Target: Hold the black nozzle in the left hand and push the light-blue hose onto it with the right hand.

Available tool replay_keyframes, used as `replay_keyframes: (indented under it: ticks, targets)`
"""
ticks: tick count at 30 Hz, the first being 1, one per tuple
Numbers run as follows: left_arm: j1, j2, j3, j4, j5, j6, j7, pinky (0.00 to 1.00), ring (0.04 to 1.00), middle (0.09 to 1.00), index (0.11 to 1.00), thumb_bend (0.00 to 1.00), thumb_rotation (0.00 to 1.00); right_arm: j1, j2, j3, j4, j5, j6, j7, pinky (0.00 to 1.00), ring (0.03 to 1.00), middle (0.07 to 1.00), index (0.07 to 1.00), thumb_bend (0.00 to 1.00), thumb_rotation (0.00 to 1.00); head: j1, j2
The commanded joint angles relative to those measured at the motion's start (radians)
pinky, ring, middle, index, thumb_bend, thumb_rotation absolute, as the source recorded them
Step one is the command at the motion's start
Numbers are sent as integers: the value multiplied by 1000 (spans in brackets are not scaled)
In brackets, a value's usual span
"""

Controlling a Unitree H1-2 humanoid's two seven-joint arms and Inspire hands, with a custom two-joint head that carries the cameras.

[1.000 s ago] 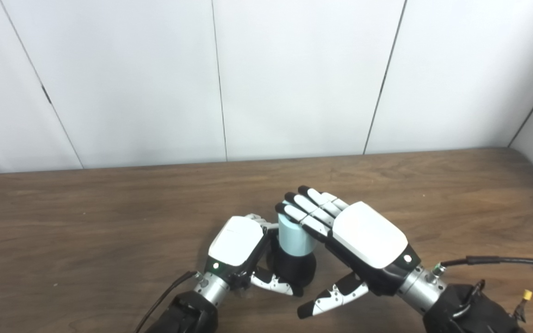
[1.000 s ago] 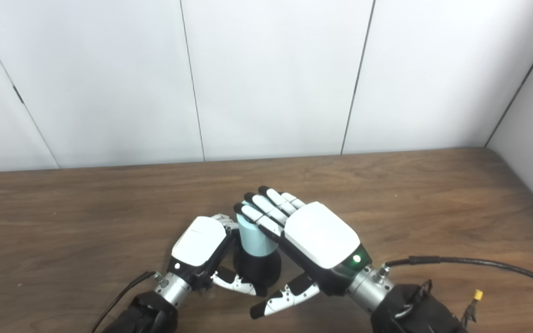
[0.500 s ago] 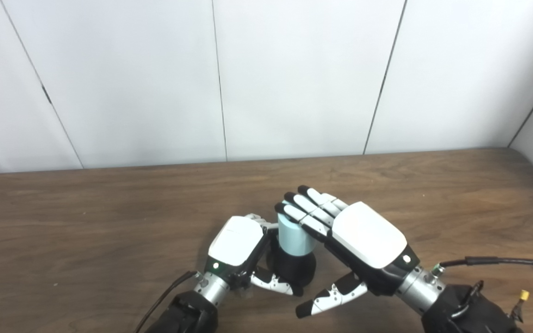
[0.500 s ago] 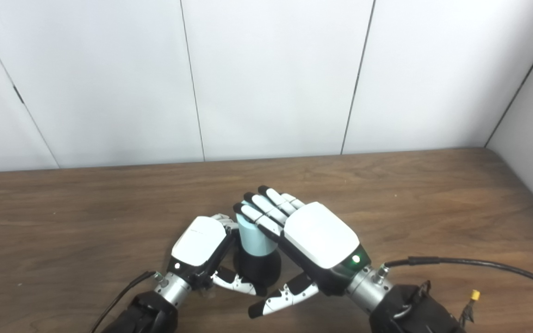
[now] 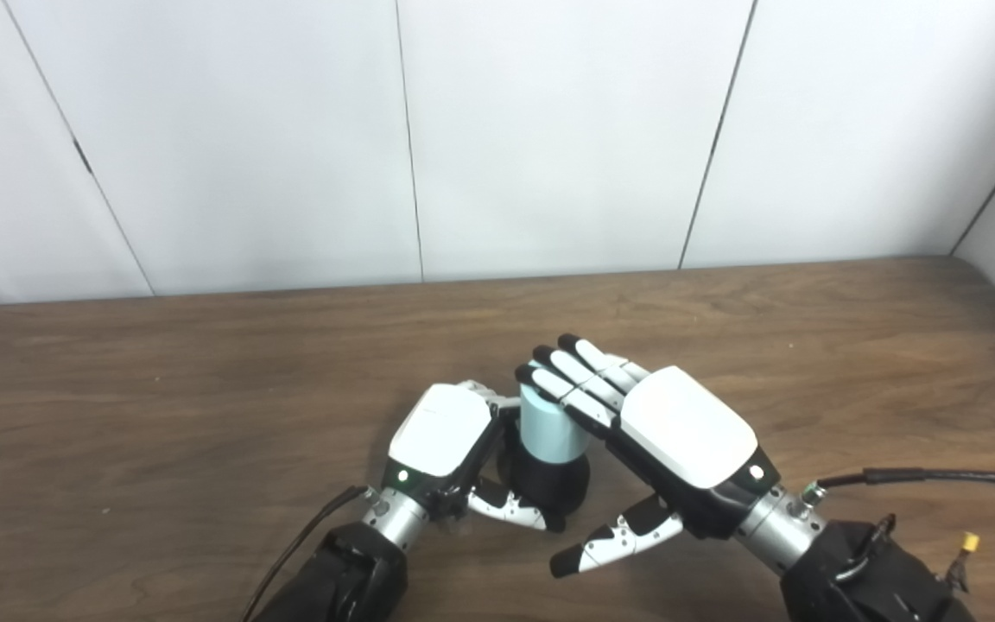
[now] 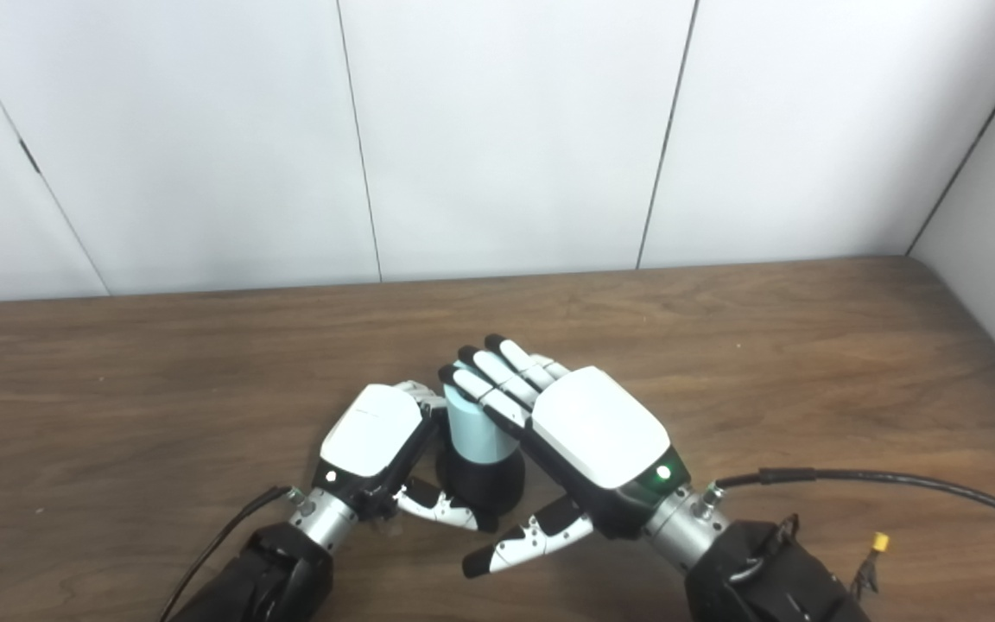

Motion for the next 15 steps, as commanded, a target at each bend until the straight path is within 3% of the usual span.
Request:
replay_keyframes:
  ticks: [1, 15]
  targets:
    - [132, 67, -32, 110, 18, 43, -107, 699, 550, 433, 525, 520, 0, 93, -53, 59, 91, -23, 1, 150, 883, 984, 912, 867, 917, 812, 0, 1]
    - [134, 69, -31, 99, 15, 45, -114, 687, 541, 438, 522, 521, 0, 99, -47, 66, 94, -27, -1, 112, 902, 996, 930, 878, 919, 864, 0, 0]
